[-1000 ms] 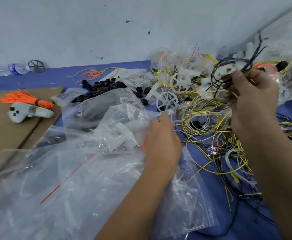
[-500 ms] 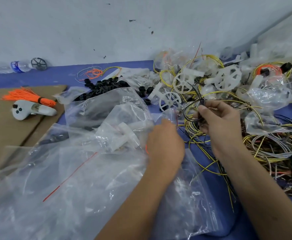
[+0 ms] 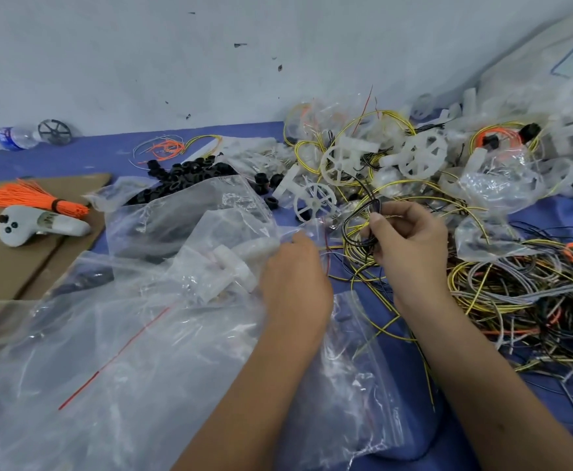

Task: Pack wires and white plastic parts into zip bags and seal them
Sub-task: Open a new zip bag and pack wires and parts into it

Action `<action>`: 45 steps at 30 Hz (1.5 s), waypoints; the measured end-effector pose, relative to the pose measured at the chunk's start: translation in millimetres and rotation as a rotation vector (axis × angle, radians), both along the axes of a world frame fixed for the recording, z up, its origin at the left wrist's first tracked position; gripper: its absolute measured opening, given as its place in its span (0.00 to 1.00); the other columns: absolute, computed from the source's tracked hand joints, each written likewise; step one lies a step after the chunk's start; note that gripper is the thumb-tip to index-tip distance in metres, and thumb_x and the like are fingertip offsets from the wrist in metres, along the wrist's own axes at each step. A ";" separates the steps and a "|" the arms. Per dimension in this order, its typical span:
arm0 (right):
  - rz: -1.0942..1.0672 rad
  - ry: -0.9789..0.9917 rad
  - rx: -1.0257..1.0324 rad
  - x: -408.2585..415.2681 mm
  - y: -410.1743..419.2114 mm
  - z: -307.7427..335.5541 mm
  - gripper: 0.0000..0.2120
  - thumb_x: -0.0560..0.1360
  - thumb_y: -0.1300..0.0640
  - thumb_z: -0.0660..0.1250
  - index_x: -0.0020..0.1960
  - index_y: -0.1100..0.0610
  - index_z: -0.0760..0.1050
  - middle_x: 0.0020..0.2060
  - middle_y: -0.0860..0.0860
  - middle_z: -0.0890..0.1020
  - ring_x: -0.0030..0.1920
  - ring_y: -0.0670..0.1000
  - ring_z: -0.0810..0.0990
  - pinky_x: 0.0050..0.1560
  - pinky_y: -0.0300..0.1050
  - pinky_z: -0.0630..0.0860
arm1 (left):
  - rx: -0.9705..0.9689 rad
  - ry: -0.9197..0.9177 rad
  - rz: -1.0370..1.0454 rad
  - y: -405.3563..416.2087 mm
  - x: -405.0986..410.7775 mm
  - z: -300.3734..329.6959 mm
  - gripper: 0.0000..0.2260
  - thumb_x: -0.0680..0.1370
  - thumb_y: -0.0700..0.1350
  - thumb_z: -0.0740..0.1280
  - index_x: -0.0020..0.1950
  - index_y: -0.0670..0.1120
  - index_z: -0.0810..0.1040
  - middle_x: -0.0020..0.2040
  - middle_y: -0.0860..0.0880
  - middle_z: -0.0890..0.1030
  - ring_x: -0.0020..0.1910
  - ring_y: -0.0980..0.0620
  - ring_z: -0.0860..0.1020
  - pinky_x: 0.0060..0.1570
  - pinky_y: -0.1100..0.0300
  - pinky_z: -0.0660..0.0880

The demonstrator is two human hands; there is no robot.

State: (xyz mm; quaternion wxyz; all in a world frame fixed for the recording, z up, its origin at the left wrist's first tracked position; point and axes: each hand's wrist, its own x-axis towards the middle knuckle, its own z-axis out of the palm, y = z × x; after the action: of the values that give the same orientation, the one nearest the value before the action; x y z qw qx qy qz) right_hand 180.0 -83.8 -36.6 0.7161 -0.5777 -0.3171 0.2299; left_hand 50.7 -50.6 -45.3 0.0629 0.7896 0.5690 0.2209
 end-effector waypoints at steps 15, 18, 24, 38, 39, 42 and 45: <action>0.097 -0.027 -0.146 3.4 4.4 -11.3 0.04 0.78 0.59 0.71 0.52 0.55 0.80 0.33 0.53 0.85 0.27 0.44 0.77 0.28 0.36 0.71 | 0.018 -0.982 0.045 6.8 2.9 -2.1 0.07 0.79 0.38 0.66 0.45 0.50 0.78 0.36 0.56 0.80 0.35 0.58 0.79 0.37 0.62 0.76; 0.035 -0.180 -0.222 5.2 3.7 -13.2 0.03 0.77 0.56 0.72 0.51 0.52 0.80 0.33 0.50 0.86 0.29 0.44 0.79 0.36 0.46 0.77 | 0.104 -1.050 0.043 5.9 0.7 -0.5 0.05 0.78 0.41 0.65 0.45 0.50 0.77 0.36 0.56 0.79 0.33 0.56 0.78 0.35 0.61 0.74; 0.076 0.057 -0.080 4.3 0.2 -1.1 0.02 0.78 0.61 0.71 0.51 0.57 0.81 0.32 0.54 0.85 0.27 0.46 0.76 0.26 0.37 0.70 | 0.257 -1.072 0.051 1.8 0.3 2.6 0.04 0.79 0.42 0.63 0.49 0.49 0.77 0.39 0.53 0.79 0.36 0.48 0.79 0.36 0.47 0.78; 0.293 -0.361 -0.285 -6.2 -3.1 -4.5 0.09 0.67 0.57 0.59 0.29 0.58 0.67 0.29 0.54 0.69 0.34 0.51 0.65 0.35 0.51 0.65 | 0.402 -0.645 -0.576 -22.2 16.5 1.4 0.06 0.78 0.30 0.66 0.51 0.39 0.79 0.45 0.47 0.78 0.44 0.51 0.75 0.44 0.58 0.72; 0.288 -0.330 -0.260 -6.6 -1.2 -4.8 0.07 0.67 0.57 0.57 0.32 0.57 0.64 0.30 0.53 0.66 0.34 0.52 0.63 0.36 0.51 0.63 | 0.405 -0.655 -0.601 -24.2 17.5 1.9 0.05 0.79 0.30 0.66 0.51 0.38 0.79 0.45 0.46 0.78 0.43 0.50 0.76 0.44 0.56 0.73; 0.320 -0.371 -0.084 -8.0 -1.2 -5.0 0.13 0.76 0.63 0.53 0.34 0.53 0.61 0.24 0.47 0.65 0.26 0.45 0.63 0.29 0.40 0.65 | 0.425 -0.683 -0.638 -28.1 17.6 5.1 0.06 0.79 0.30 0.67 0.52 0.37 0.80 0.45 0.46 0.78 0.43 0.50 0.76 0.44 0.56 0.73; 0.315 -0.656 -0.152 -5.2 -0.8 -10.6 0.16 0.72 0.62 0.62 0.30 0.46 0.68 0.25 0.42 0.71 0.28 0.42 0.67 0.28 0.45 0.68 | 0.480 -0.684 -0.591 -22.0 4.3 16.1 0.03 0.80 0.33 0.66 0.51 0.38 0.79 0.44 0.47 0.78 0.41 0.53 0.74 0.43 0.65 0.71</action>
State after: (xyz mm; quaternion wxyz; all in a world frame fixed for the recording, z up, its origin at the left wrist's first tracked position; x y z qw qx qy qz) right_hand 174.7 -84.6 -47.2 0.4872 -0.6163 -0.5969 0.1629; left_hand 55.0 -72.6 -29.3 0.1223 0.7915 0.2016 0.5638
